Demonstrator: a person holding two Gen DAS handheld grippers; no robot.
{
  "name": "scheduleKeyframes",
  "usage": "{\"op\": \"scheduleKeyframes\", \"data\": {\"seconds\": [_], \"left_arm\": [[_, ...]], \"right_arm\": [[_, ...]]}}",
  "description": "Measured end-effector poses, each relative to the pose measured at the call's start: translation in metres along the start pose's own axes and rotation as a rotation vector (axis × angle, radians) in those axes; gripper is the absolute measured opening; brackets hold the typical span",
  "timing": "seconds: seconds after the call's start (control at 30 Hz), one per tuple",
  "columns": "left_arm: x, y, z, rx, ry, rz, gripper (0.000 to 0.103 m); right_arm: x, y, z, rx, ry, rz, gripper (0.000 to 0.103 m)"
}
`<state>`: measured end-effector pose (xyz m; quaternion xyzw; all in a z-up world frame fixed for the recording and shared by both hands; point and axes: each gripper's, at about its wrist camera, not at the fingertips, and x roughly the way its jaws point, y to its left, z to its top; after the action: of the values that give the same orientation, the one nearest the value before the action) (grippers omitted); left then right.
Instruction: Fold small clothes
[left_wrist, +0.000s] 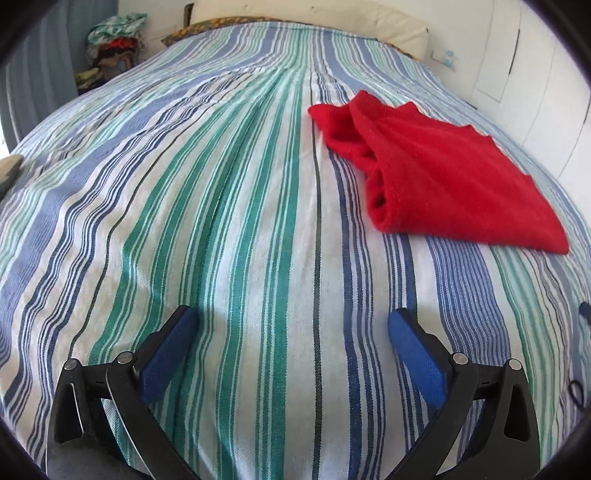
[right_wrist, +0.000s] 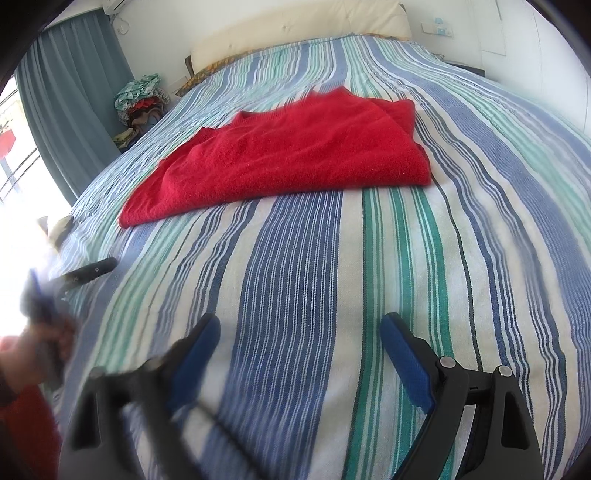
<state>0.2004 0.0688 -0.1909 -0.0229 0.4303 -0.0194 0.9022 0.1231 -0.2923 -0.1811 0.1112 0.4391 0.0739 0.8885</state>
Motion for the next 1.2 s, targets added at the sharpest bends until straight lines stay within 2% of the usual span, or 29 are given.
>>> {"op": "scheduleKeyframes", "data": {"seconds": [0.07, 0.13, 0.2, 0.3, 0.4, 0.47, 0.53, 0.57, 0.63, 0.73, 0.83, 0.9, 1.03, 1.1, 1.2], "left_arm": [[0.003, -0.004, 0.0, 0.022, 0.002, 0.024, 0.103], [0.004, -0.004, 0.001, 0.024, 0.003, 0.025, 0.103], [0.003, -0.002, 0.001, 0.02, 0.0, 0.02, 0.103], [0.003, -0.003, -0.001, 0.019, -0.003, 0.019, 0.103], [0.004, -0.002, -0.002, 0.011, 0.0, 0.009, 0.103], [0.004, 0.0, -0.002, 0.004, 0.001, -0.001, 0.103], [0.005, 0.002, -0.001, -0.003, 0.002, -0.011, 0.103], [0.005, 0.002, -0.001, -0.005, 0.002, -0.012, 0.103], [0.005, 0.002, -0.001, -0.003, 0.0, -0.011, 0.103], [0.005, 0.001, -0.001, -0.002, 0.0, -0.01, 0.103], [0.004, 0.001, -0.001, -0.001, -0.001, -0.009, 0.103], [0.004, 0.001, -0.001, -0.001, -0.001, -0.01, 0.103], [0.004, 0.002, -0.001, -0.006, -0.003, -0.017, 0.103], [0.003, 0.002, -0.001, -0.005, -0.003, -0.017, 0.103], [0.004, 0.002, -0.001, -0.004, -0.003, -0.016, 0.103]], "right_arm": [[-0.01, -0.007, 0.022, 0.034, -0.046, 0.037, 0.088], [-0.011, -0.016, 0.054, 0.026, -0.071, 0.03, 0.088], [-0.002, -0.03, 0.09, 0.032, -0.076, 0.016, 0.088], [0.027, -0.068, 0.135, 0.128, -0.067, 0.008, 0.088], [0.064, -0.108, 0.155, 0.266, -0.048, -0.016, 0.088], [0.086, -0.125, 0.157, 0.348, -0.016, 0.049, 0.085], [0.098, -0.124, 0.157, 0.35, -0.005, 0.103, 0.058], [0.102, -0.121, 0.16, 0.337, 0.02, 0.068, 0.013], [0.102, -0.117, 0.165, 0.363, 0.04, 0.042, 0.009], [0.08, -0.09, 0.189, 0.323, 0.008, 0.03, 0.009], [0.057, -0.039, 0.222, 0.246, -0.03, 0.094, 0.009], [0.055, 0.004, 0.241, 0.197, -0.027, 0.154, 0.009], [0.085, 0.094, 0.26, 0.098, 0.011, 0.226, 0.009], [0.11, 0.133, 0.258, 0.04, 0.034, 0.204, 0.009], [0.151, 0.176, 0.241, -0.045, 0.066, 0.117, 0.01]]}}
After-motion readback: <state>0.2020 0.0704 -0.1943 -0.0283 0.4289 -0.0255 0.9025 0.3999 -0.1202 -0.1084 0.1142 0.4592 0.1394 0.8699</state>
